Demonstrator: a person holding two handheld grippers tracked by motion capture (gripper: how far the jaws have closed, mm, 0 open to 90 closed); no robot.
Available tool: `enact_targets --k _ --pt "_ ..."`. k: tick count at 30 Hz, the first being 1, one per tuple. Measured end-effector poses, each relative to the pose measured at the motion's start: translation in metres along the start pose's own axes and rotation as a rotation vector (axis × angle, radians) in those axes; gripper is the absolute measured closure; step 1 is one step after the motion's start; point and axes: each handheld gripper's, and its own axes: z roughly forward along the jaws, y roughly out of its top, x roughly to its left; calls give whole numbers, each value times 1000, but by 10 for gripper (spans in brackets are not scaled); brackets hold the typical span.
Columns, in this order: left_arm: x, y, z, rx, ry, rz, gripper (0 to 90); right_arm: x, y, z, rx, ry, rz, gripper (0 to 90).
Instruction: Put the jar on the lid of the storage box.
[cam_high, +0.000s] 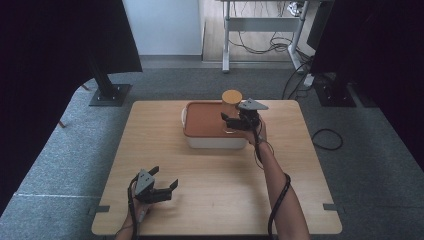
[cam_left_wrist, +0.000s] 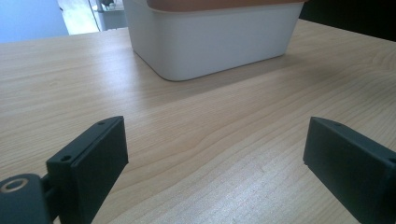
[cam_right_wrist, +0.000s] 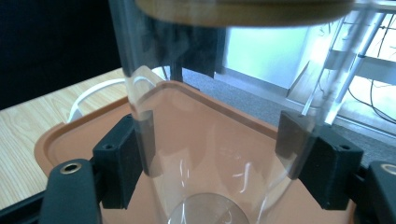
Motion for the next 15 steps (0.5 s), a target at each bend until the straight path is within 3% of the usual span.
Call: enact_targets --k 9,15 --pt "0 0 0 3 1 0 61 0 -2 -2 1 -9 6 193" --pt "0 0 0 4 0 0 60 -1 -3 -4 -4 -5 53 101"
